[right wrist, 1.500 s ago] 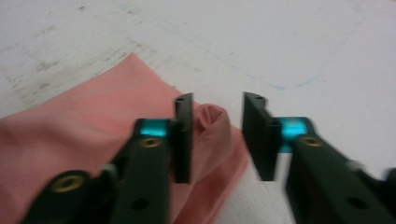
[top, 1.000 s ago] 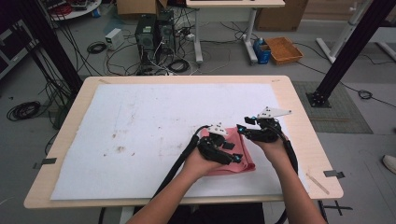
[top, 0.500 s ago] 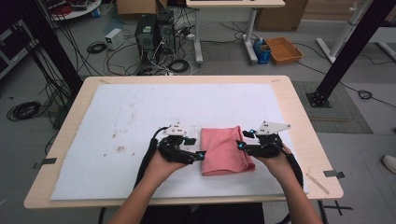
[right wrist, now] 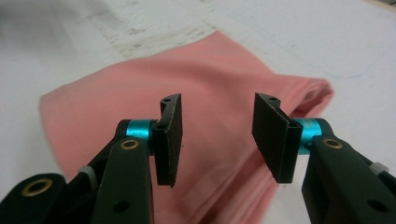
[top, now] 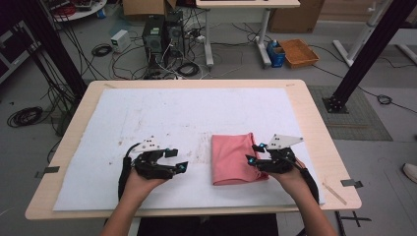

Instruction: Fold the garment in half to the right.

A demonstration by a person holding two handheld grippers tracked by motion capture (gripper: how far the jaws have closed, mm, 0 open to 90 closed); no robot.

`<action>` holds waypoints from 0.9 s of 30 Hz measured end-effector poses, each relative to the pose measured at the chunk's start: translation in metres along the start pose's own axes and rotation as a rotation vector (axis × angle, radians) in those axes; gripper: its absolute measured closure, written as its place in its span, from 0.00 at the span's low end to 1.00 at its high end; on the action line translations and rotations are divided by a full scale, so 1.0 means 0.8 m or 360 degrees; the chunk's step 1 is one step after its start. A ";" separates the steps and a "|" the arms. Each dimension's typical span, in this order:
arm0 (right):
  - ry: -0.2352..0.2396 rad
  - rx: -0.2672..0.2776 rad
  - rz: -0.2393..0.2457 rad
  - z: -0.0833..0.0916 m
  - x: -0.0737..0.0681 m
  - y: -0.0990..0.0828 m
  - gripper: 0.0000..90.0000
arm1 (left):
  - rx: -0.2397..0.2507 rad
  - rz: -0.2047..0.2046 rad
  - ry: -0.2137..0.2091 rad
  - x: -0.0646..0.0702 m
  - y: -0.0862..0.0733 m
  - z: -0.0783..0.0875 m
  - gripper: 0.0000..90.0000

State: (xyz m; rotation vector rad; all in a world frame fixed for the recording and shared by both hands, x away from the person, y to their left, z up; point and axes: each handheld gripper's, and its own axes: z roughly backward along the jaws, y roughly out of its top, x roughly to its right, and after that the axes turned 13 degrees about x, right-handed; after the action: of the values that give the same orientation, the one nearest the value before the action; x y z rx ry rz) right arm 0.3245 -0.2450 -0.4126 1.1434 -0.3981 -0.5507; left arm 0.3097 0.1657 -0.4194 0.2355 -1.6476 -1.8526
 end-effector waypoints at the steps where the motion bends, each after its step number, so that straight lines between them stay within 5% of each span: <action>1: 0.0015 -0.0007 -0.0007 0.000 -0.002 -0.002 0.59 | 0.0016 0.0001 0.0018 -0.002 0.002 0.004 0.33; 5: 0.0030 -0.0065 -0.0035 0.002 -0.014 -0.015 0.60 | 0.0035 0.0000 0.0037 -0.008 0.006 0.012 0.32; 10: -0.0008 -0.0160 -0.0071 0.007 -0.013 -0.036 0.79 | 0.0052 -0.0019 0.0034 -0.009 0.007 0.013 0.32; 17: 0.0008 -0.0137 -0.0147 0.019 -0.009 -0.045 0.98 | 0.0035 -0.0036 0.0040 -0.008 0.008 0.012 0.32; 27: 0.0040 -0.0072 -0.0159 0.036 -0.006 -0.038 1.00 | 0.0037 -0.0036 0.0050 -0.010 0.008 0.013 0.32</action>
State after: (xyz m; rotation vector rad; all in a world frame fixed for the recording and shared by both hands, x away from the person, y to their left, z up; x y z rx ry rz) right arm 0.2985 -0.2729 -0.4304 1.1297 -0.3065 -0.6288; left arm 0.3126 0.1785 -0.4135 0.2926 -1.6520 -1.8383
